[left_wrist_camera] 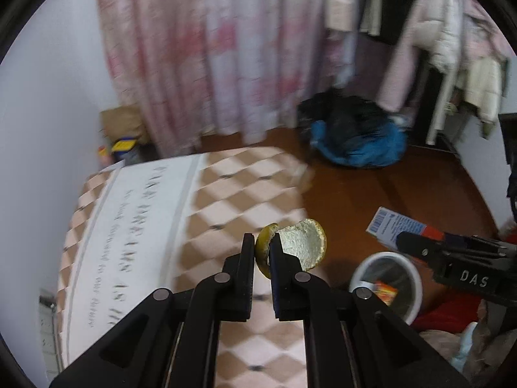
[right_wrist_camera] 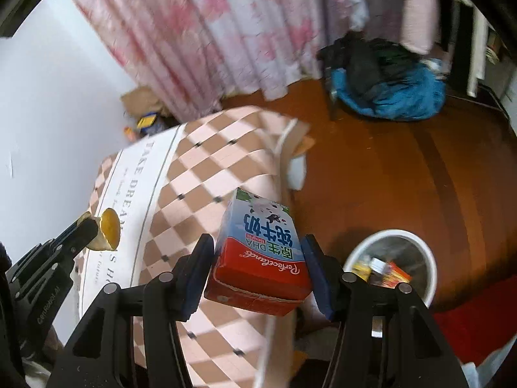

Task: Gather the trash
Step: 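Carry the lemon peel and milk carton over the trash bin, then open both tools to drop the peel and carton into the bin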

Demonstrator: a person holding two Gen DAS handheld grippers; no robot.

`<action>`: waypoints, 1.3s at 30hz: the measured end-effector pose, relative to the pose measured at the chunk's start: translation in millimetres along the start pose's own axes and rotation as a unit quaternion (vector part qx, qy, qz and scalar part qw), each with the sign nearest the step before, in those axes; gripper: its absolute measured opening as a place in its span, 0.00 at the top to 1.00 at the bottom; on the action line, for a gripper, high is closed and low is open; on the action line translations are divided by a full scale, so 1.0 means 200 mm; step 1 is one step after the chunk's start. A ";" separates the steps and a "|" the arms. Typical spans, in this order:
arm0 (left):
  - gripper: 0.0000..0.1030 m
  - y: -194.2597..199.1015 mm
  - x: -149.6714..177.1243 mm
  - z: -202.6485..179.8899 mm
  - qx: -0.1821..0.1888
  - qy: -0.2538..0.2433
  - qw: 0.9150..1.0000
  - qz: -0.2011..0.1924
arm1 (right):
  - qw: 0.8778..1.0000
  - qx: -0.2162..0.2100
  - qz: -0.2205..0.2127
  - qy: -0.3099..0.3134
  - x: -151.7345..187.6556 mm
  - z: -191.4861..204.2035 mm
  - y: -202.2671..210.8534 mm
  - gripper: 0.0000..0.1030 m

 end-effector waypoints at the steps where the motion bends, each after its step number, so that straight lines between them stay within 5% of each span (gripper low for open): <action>1: 0.94 0.00 0.00 -0.06 0.013 -0.002 1.000 0.002 | 1.000 0.004 -0.004 -0.005 0.00 -0.05 0.04 0.44; 6: 0.94 -0.08 0.02 -0.51 0.081 -0.025 0.996 0.023 | 0.998 0.049 -0.009 -0.039 0.08 -0.49 0.20 0.44; 13: 0.94 -0.46 0.25 -0.98 0.162 -0.018 0.978 0.129 | 0.989 0.094 0.031 -0.105 0.30 -1.06 0.12 0.44; 20: 0.94 -0.80 0.54 -1.19 0.173 -0.034 0.960 0.219 | 0.974 0.109 0.090 -0.177 0.56 -1.49 -0.19 0.44; 27: 0.92 -1.00 0.73 -1.30 0.178 -0.042 0.944 0.276 | 0.962 0.119 0.136 -0.204 0.72 -1.65 -0.48 0.44; 30: 0.89 -1.05 0.78 -1.28 0.158 -0.052 0.944 0.284 | 0.959 0.121 0.147 -0.213 0.76 -1.67 -0.57 0.44; 32: 0.78 -1.05 0.79 -1.25 0.149 -0.055 0.946 0.282 | 0.957 0.119 0.150 -0.219 0.78 -1.68 -0.62 0.44; 34: 0.26 -1.04 0.78 -1.22 0.135 -0.057 0.951 0.273 | 0.954 0.115 0.155 -0.229 0.80 -1.70 -0.65 0.44; 35: 0.16 -1.05 0.78 -1.21 0.130 -0.056 0.953 0.268 | 0.953 0.112 0.160 -0.232 0.81 -1.70 -0.66 0.43; 39: 0.11 -1.04 0.78 -1.15 0.110 -0.057 0.958 0.260 | 0.952 0.105 0.158 -0.239 0.82 -1.69 -0.66 0.11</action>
Point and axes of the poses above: each gripper's, at about its wrist camera, not at the fingertips, and y roughly against the way its jaws point, z to its left, x to its underside, the point moved 10 cm from there along -y, roughly the way its jaws point, and after that the axes turned 8 degrees about -z, right-handed, at the moved point
